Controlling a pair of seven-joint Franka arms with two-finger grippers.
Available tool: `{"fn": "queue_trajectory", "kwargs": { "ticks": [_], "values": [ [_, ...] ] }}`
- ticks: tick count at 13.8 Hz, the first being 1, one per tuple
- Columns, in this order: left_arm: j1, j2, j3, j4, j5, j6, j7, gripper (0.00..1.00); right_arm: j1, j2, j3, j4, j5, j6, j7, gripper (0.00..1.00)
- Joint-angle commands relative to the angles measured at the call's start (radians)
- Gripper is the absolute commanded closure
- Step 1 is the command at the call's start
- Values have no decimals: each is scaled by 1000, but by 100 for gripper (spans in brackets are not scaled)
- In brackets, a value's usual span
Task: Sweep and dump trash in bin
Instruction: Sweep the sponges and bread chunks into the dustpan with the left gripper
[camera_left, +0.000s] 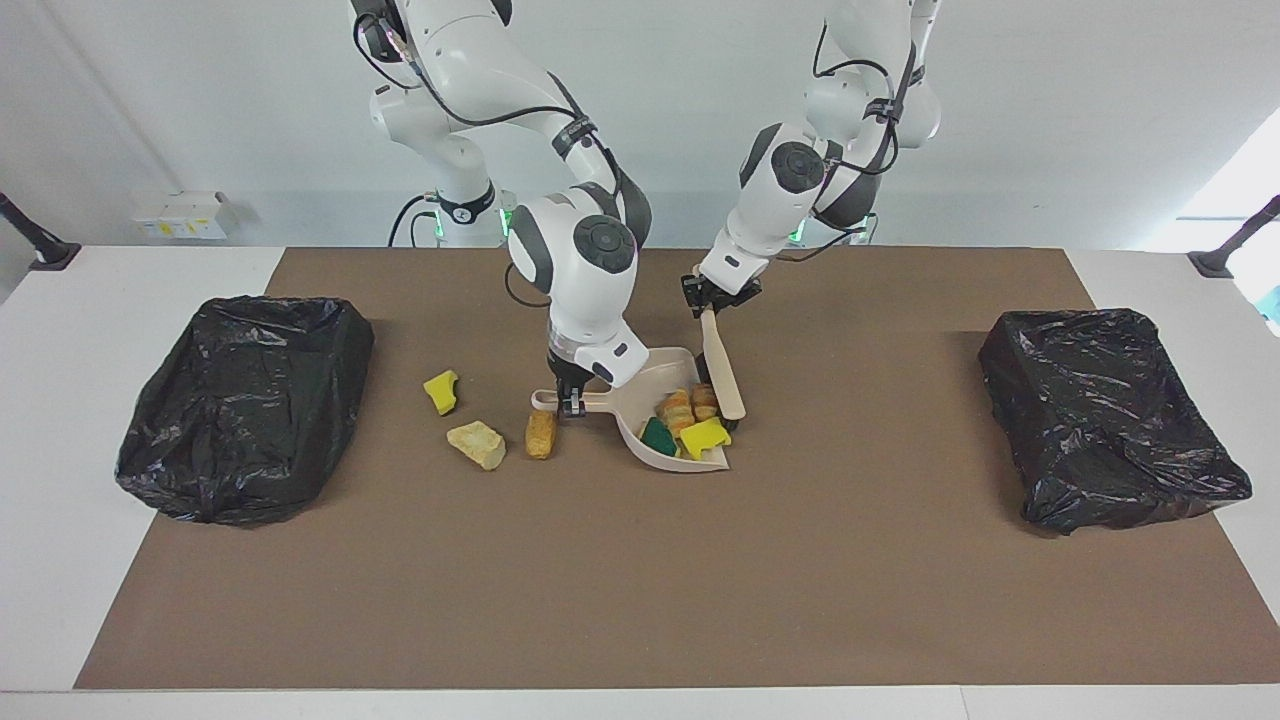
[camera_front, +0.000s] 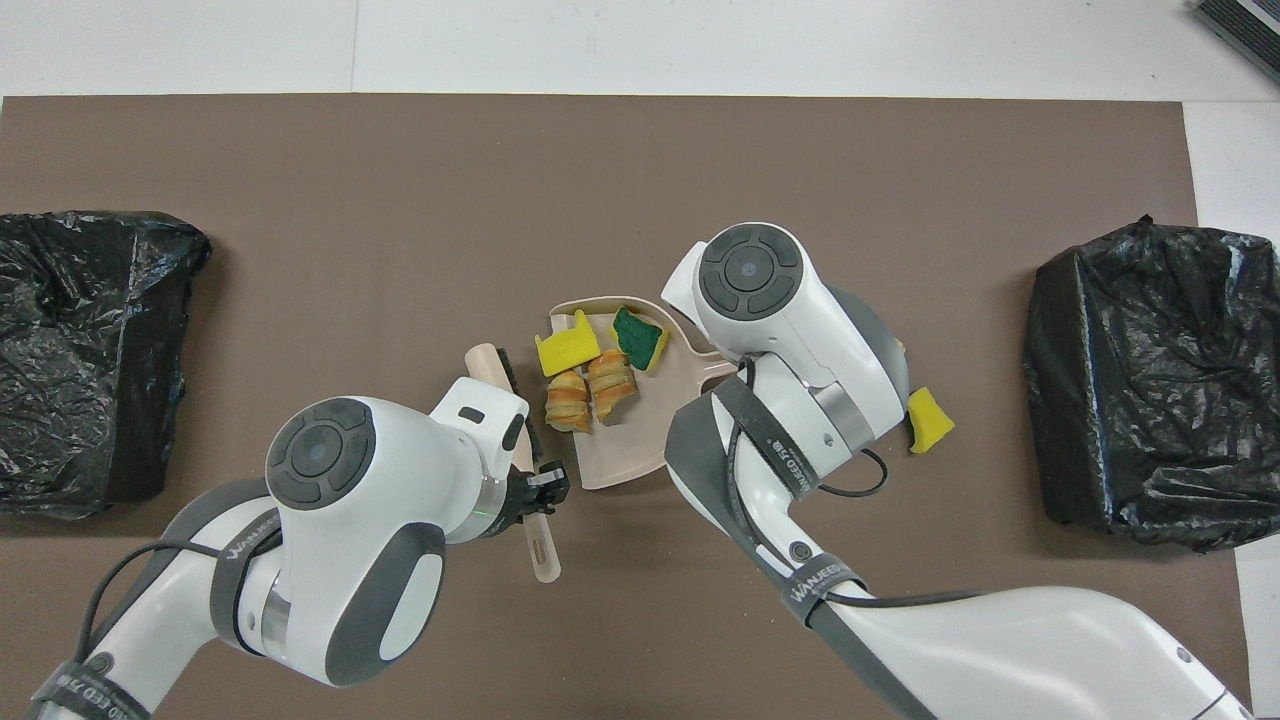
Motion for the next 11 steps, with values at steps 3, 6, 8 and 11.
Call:
{"fn": "queue_trajectory", "kwargs": {
  "ticks": [3, 6, 8, 11],
  "values": [
    [-49, 2, 11, 25, 12, 2, 0, 100, -15, -30, 9, -39, 0, 20, 19, 100],
    [-27, -6, 16, 50, 12, -6, 5, 100, -18, -28, 9, -38, 0, 20, 22, 100],
    [7, -10, 16, 51, 12, -15, 5, 100, -33, -31, 9, -33, 6, 15, 23, 100],
    [36, -26, 20, 68, 13, -75, 10, 100, -76, -51, 9, -30, 111, 17, 6, 100]
  ]
}}
